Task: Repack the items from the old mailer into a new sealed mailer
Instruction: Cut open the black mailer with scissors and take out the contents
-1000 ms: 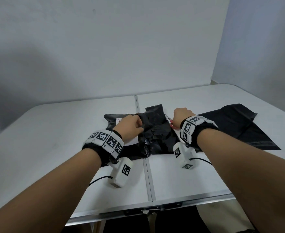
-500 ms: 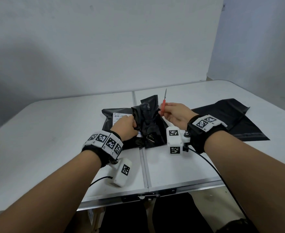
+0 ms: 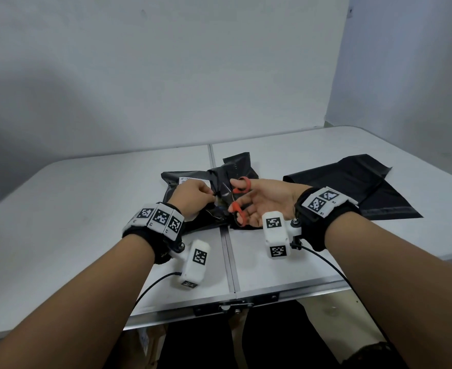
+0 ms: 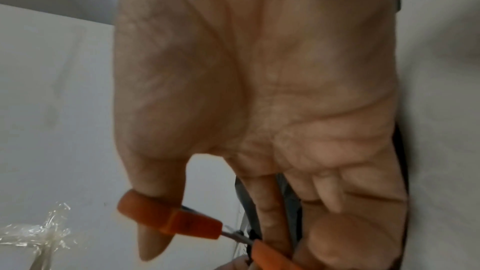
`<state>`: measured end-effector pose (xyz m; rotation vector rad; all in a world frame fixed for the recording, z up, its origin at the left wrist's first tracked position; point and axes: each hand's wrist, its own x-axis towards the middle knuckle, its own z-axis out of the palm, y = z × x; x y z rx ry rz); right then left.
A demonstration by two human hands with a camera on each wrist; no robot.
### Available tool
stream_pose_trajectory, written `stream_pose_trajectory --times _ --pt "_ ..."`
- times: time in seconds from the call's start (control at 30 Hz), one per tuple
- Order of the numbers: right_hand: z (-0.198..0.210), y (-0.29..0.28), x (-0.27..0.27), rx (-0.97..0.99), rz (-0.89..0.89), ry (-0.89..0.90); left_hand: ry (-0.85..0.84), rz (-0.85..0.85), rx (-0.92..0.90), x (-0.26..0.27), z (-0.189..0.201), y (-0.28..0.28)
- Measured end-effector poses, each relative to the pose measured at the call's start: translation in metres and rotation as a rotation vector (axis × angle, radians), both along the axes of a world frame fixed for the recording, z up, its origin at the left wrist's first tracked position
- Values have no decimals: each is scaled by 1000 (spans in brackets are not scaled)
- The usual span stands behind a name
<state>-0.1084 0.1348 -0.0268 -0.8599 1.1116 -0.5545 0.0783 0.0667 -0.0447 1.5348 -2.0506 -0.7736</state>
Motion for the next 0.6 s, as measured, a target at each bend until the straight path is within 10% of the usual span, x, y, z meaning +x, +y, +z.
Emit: stream_pose_trajectory --times 0.6 --pt "-14 -18 27 -39 -325 -126 160 -14 22 2 8 3"
